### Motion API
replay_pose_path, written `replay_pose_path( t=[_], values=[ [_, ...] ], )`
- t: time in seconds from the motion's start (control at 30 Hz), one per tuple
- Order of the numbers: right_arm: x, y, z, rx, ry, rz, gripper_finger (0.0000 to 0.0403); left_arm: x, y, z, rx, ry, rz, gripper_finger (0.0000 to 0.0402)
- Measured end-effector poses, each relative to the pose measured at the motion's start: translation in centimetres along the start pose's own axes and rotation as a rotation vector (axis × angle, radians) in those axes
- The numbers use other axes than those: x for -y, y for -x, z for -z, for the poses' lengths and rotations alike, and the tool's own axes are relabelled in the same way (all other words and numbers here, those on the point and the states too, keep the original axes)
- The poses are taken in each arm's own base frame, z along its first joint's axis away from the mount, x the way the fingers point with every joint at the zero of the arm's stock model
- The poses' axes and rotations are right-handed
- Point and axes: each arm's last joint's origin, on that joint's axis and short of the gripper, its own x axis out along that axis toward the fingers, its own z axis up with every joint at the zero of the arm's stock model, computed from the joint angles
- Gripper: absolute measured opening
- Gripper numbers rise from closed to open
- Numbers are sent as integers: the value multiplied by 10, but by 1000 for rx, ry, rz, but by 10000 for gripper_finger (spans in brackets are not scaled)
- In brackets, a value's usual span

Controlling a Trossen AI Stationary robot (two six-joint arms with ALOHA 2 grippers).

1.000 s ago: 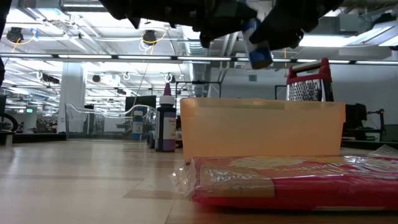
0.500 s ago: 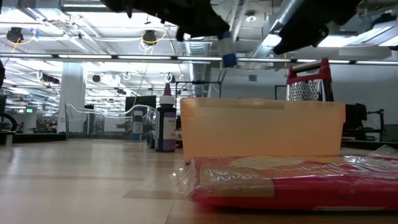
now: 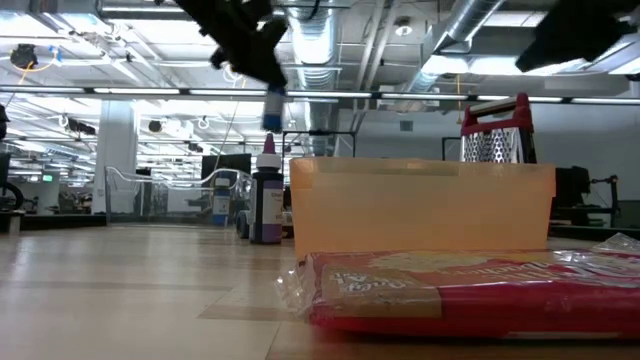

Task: Pick & Place Food Item
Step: Put the right blue food coloring bottle into the transparent bin

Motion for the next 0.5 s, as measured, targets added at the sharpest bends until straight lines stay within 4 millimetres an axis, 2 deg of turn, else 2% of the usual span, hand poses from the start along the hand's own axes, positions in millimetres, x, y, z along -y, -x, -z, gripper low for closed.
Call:
replay_pose_path(
  t=[0.1,0.23,0.37,0.5],
  values=[
    [-4,9,6,43,-17,13,224,-19,3,3,-38,30,-50,109],
    [-10,19,13,75,-36,1,219,-43,3,18,-54,120,-109,109],
    [-13,26,17,106,-58,-1,214,-61,5,40,-11,243,-179,109],
    [-15,31,20,136,-73,-5,210,-69,3,70,57,322,-197,109]
  ],
)
